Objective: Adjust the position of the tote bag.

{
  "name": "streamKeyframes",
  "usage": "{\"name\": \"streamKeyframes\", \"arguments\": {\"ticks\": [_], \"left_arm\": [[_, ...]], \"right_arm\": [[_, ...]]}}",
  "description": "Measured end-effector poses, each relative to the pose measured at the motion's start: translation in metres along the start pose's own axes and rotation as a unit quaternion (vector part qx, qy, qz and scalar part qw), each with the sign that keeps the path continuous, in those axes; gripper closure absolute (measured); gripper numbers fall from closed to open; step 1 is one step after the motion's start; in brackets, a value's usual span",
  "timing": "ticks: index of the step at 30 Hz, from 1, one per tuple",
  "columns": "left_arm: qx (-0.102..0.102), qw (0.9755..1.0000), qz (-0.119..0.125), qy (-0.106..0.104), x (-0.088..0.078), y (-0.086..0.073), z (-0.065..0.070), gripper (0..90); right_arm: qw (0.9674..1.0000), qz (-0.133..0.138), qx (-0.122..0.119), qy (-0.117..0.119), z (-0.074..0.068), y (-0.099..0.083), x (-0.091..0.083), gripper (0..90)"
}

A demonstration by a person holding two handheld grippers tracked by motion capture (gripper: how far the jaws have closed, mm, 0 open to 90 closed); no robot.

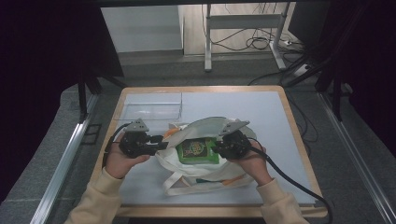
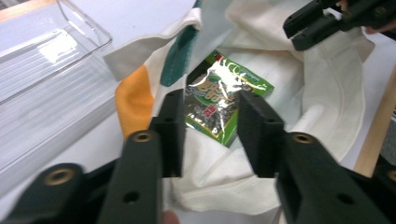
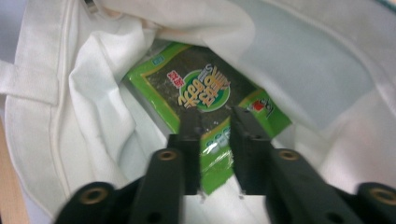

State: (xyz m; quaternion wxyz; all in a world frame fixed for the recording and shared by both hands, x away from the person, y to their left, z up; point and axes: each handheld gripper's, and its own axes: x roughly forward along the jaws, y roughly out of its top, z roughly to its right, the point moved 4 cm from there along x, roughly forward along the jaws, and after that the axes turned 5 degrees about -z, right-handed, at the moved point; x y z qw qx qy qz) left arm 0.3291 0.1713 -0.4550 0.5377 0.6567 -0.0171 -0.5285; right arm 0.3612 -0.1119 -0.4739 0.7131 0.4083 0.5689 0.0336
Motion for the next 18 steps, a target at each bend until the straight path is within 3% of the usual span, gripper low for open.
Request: {"name": "streamKeyframes", "arguments": {"ticks": [1, 4, 6, 9, 15, 18], "left_arm": [[-0.003, 1.0000, 0.000, 0.004, 0.000, -0.001, -0.001, 50.4], [-0.010, 0.9999, 0.000, 0.004, 0.001, -0.002, -0.002, 45.4], [-0.011, 0.9999, 0.000, 0.002, 0.001, -0.002, -0.003, 41.0], [-0.010, 0.9999, -0.003, 0.000, 0.002, -0.003, -0.004, 39.3], [-0.012, 0.9998, -0.014, 0.001, 0.006, -0.005, -0.008, 36.4], [-0.012, 0.9998, -0.016, 0.001, 0.006, -0.005, -0.008, 36.0]], "right_arm": [[0.9999, -0.006, -0.004, -0.009, 0.000, -0.002, 0.000, 58.2], [0.9999, -0.003, -0.001, -0.010, -0.002, -0.002, 0.000, 54.1], [0.9999, 0.005, 0.008, -0.010, -0.006, -0.002, 0.001, 46.4], [0.9999, 0.008, 0.008, -0.006, -0.008, -0.002, 0.001, 42.0], [0.9994, -0.007, 0.027, -0.023, -0.010, 0.001, -0.002, 33.4], [0.9994, -0.005, 0.024, -0.025, -0.011, 0.004, -0.005, 31.4]]}}
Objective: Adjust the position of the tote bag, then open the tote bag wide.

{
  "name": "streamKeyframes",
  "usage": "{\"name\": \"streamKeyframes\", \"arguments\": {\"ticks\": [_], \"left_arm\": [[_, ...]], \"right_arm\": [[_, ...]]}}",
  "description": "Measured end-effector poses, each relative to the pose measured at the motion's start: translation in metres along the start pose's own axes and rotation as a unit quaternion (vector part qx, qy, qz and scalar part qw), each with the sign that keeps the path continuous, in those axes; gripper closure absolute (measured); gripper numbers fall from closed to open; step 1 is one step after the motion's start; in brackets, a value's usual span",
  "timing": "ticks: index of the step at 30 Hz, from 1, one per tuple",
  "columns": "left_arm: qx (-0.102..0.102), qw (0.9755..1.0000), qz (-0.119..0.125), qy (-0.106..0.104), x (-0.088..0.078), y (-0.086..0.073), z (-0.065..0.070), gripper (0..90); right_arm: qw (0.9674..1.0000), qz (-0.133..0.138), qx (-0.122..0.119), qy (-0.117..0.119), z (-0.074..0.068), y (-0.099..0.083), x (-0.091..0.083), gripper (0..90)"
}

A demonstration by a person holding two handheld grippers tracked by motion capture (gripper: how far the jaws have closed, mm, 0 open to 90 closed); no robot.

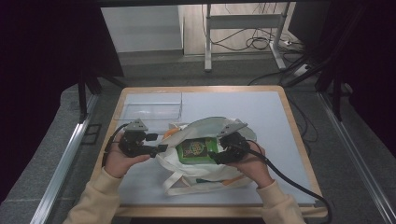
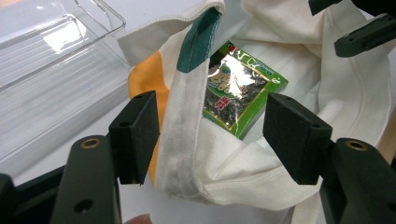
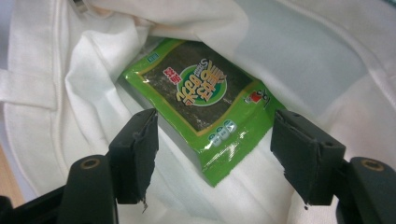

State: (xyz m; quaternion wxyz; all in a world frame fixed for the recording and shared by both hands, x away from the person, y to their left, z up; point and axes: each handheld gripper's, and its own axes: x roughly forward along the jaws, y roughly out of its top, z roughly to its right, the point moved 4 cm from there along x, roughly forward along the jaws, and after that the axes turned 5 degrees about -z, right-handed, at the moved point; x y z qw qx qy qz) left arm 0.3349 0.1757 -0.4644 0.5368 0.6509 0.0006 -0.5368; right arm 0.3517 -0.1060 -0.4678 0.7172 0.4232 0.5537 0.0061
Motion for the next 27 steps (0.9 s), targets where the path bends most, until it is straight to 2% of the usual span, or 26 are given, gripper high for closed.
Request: {"name": "streamKeyframes", "arguments": {"ticks": [6, 10, 13, 14, 16, 18, 19, 20, 22, 23, 26, 27], "left_arm": [[0.001, 1.0000, -0.005, -0.002, -0.001, -0.001, 0.000, 34.6], [0.002, 1.0000, -0.004, 0.000, -0.002, 0.001, -0.002, 33.7], [0.003, 1.0000, 0.000, 0.001, -0.004, 0.002, -0.002, 33.5], [0.005, 1.0000, 0.000, 0.002, -0.004, 0.002, -0.002, 33.6], [0.007, 1.0000, 0.002, 0.000, -0.004, 0.002, -0.001, 33.6], [0.011, 0.9999, 0.001, 0.002, -0.003, 0.003, -0.001, 33.6], [0.013, 0.9999, 0.001, 0.003, -0.003, 0.003, -0.001, 33.6], [0.015, 0.9999, 0.000, 0.004, -0.002, 0.004, -0.001, 33.6], [0.019, 0.9998, -0.001, 0.003, -0.001, 0.005, 0.000, 33.6], [0.021, 0.9998, -0.001, 0.003, 0.000, 0.005, 0.000, 33.6], [0.028, 0.9996, -0.001, 0.004, 0.001, 0.007, 0.001, 33.6], [0.029, 0.9996, 0.000, 0.004, 0.001, 0.008, 0.001, 33.6]], "right_arm": [[0.9998, 0.020, -0.004, 0.004, 0.001, 0.003, -0.007, 28.9], [0.9994, 0.018, 0.029, 0.007, -0.002, 0.006, -0.008, 29.3], [0.9993, 0.006, 0.036, 0.008, -0.006, 0.011, -0.005, 28.9], [0.9990, -0.001, 0.045, -0.003, -0.006, 0.016, -0.002, 25.8], [0.9987, -0.006, 0.050, -0.010, -0.005, 0.019, -0.001, 25.7], [0.9970, -0.019, 0.075, -0.007, -0.003, 0.025, 0.003, 24.2], [0.9945, -0.023, 0.102, 0.001, -0.001, 0.030, 0.007, 24.3], [0.9945, -0.023, 0.102, 0.001, -0.001, 0.030, 0.007, 24.3], [0.9897, -0.029, 0.139, 0.016, 0.003, 0.032, 0.012, 24.6], [0.9876, -0.036, 0.152, 0.016, 0.006, 0.031, 0.014, 24.6], [0.9834, -0.057, 0.172, 0.005, 0.010, 0.032, 0.022, 24.8], [0.9834, -0.057, 0.172, 0.005, 0.010, 0.032, 0.022, 24.8]]}}
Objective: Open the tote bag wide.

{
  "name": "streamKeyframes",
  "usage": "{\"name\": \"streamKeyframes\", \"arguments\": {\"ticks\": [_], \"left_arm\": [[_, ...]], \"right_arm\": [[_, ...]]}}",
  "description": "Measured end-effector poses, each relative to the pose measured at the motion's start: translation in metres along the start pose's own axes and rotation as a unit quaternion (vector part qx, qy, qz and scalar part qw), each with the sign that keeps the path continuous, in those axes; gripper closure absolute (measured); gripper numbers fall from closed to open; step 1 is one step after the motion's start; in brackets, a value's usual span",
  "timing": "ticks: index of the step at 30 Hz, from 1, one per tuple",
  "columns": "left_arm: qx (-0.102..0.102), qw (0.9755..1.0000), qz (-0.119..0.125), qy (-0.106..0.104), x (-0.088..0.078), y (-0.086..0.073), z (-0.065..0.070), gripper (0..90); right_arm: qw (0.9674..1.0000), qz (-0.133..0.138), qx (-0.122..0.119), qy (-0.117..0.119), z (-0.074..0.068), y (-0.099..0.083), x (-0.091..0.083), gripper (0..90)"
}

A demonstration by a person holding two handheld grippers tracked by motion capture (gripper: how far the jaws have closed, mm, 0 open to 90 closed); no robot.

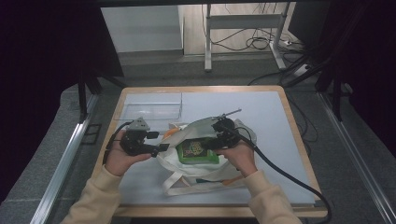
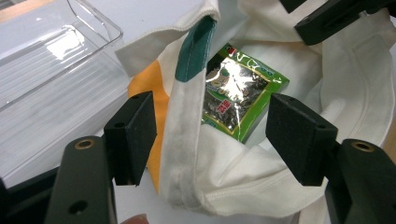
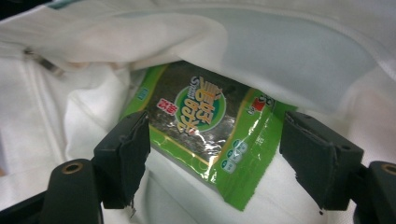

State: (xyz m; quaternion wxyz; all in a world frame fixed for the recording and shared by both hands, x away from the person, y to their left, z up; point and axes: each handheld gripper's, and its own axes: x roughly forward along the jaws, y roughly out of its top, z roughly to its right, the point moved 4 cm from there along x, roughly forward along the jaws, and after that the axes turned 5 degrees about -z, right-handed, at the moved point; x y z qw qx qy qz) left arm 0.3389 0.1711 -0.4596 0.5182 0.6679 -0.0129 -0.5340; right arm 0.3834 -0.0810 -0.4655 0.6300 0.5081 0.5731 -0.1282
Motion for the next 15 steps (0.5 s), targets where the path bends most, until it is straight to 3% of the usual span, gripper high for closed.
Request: {"name": "streamKeyframes", "arguments": {"ticks": [2, 7, 9, 10, 11, 15], "left_arm": [[0.002, 1.0000, 0.001, 0.000, 0.000, 0.001, 0.000, 33.6], [0.004, 1.0000, -0.001, 0.000, 0.003, 0.003, -0.001, 33.6], [0.004, 1.0000, -0.002, 0.000, 0.004, 0.003, -0.001, 33.6], [0.001, 1.0000, -0.003, 0.000, 0.005, 0.003, -0.001, 33.6], [0.002, 1.0000, -0.004, 0.000, 0.006, 0.003, -0.001, 33.6], [0.007, 1.0000, -0.002, 0.000, 0.004, 0.003, 0.000, 33.6]], "right_arm": [[0.9998, 0.003, -0.008, -0.018, -0.002, 0.003, -0.001, 24.9], [0.9999, 0.004, -0.009, -0.009, -0.005, 0.005, -0.004, 26.2], [0.9996, -0.023, -0.007, -0.017, -0.005, 0.001, 0.006, 27.0], [0.9996, -0.023, -0.007, -0.017, -0.005, 0.001, 0.006, 27.0], [0.9989, -0.043, -0.007, -0.018, -0.005, -0.002, 0.016, 27.9], [0.9976, -0.067, 0.002, -0.017, -0.005, -0.004, 0.032, 29.7]]}}
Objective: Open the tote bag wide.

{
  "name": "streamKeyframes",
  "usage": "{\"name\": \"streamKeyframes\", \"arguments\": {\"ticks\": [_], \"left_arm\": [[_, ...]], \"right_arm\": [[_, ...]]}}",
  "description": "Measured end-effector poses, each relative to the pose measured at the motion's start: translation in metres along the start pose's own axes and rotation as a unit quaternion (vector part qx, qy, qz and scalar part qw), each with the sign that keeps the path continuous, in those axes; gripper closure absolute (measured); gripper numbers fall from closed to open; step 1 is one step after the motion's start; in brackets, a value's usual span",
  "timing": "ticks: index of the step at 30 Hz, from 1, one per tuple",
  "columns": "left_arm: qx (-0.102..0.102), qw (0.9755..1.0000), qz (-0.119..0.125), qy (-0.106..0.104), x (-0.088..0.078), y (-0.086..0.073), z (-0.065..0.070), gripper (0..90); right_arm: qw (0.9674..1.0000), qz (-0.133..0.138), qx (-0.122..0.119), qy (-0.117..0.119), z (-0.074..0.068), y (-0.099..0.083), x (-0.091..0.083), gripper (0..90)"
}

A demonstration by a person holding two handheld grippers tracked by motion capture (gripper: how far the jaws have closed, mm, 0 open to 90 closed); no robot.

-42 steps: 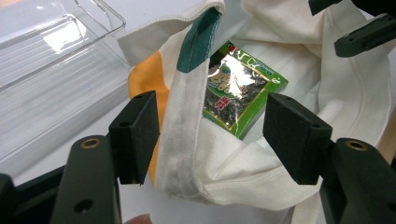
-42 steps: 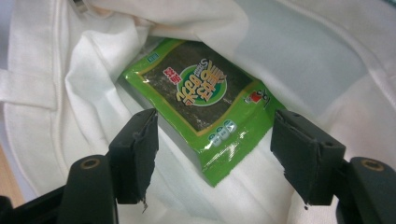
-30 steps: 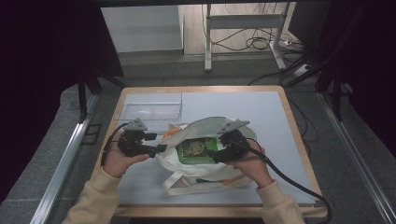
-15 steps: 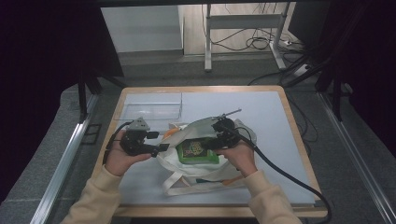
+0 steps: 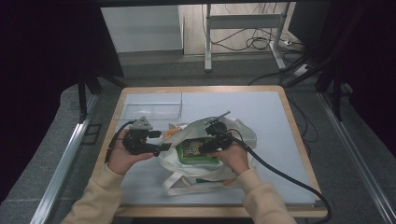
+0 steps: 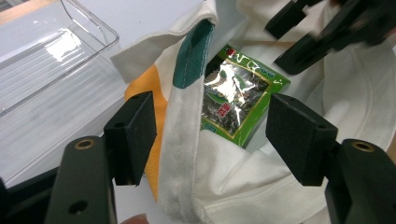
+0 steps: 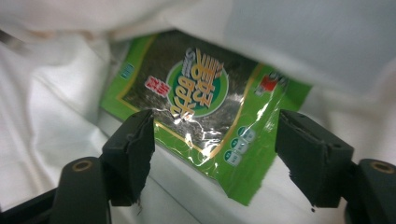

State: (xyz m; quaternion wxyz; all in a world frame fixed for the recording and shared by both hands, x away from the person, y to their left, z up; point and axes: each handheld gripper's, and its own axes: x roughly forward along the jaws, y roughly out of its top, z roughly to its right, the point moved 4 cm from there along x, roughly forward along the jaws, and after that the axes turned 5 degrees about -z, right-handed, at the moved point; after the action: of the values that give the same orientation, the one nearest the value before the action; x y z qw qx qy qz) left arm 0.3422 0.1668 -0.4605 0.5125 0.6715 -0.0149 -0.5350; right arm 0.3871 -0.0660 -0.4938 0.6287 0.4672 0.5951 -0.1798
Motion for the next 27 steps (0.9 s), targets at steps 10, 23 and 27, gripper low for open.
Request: {"name": "streamKeyframes", "arguments": {"ticks": [10, 23, 27], "left_arm": [[0.002, 1.0000, -0.002, 0.000, 0.001, -0.001, 0.000, 33.6], [0.004, 1.0000, -0.003, 0.001, 0.002, -0.001, 0.001, 33.6], [0.001, 1.0000, -0.003, 0.001, 0.001, -0.002, 0.000, 33.6]], "right_arm": [[0.9989, -0.027, 0.036, 0.010, 0.010, 0.005, 0.019, 34.8], [0.9968, -0.068, 0.042, -0.008, 0.014, 0.002, 0.037, 35.3], [0.9963, -0.070, 0.047, -0.016, 0.017, 0.001, 0.041, 38.0]]}}
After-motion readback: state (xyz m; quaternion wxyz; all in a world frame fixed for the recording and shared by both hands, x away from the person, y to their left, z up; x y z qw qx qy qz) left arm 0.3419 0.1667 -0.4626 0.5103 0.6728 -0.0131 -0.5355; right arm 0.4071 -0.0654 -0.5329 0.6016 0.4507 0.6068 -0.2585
